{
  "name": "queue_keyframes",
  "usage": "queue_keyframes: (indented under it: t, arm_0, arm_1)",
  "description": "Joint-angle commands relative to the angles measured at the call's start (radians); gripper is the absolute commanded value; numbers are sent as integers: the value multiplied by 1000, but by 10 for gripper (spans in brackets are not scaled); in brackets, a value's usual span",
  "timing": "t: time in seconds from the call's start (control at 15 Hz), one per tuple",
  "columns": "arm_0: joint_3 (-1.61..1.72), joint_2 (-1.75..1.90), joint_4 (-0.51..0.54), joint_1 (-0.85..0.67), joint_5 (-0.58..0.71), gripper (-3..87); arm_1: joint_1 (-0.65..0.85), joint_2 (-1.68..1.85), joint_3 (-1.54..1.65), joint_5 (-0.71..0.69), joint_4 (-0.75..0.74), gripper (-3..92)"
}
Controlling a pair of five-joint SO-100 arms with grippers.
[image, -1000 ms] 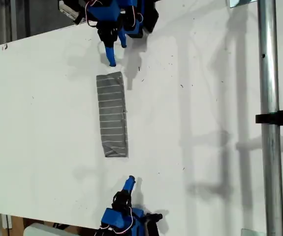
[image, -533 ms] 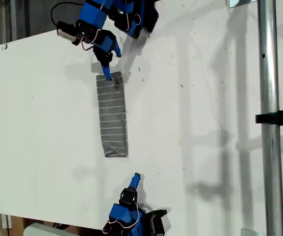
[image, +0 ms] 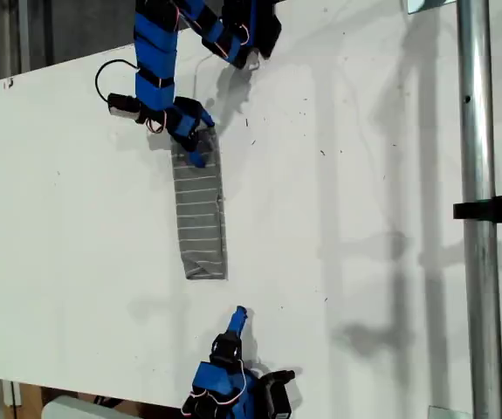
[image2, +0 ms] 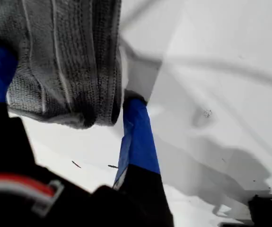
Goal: Grasp corners of a towel and fold twice.
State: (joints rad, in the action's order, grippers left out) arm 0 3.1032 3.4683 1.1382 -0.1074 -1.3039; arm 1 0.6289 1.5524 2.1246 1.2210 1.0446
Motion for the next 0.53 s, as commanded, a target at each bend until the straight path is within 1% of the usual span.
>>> queue_keyframes:
  t: [0.0,0.07,0.13,0.2,0.27,0.33,0.4,0.47]
  arm_0:
    - [8,8,18,-14,-9,86]
    - [8,8,23,-15,-9,88]
    - [8,8,26,-17,-9,94]
    - [9,8,26,-18,-9,96]
    - [9,8,26,-23,-5,98]
    - [9,8,28,-29,0,99]
    - [9,8,28,-29,0,100]
    - [9,8,28,-29,0,100]
  arm_1:
    - [-20,-124,-224,-101,6,365]
    - [-28,-150,-273,-140,11,299]
    - [-35,-155,-302,-176,31,208]
    - [-43,-135,-321,-175,92,-2]
    - [-58,-114,-330,-187,163,-2]
    - [-69,-100,-342,-184,290,-2]
    - [-104,-29,-308,-164,387,-2]
    - [-163,84,-275,-107,494,-2]
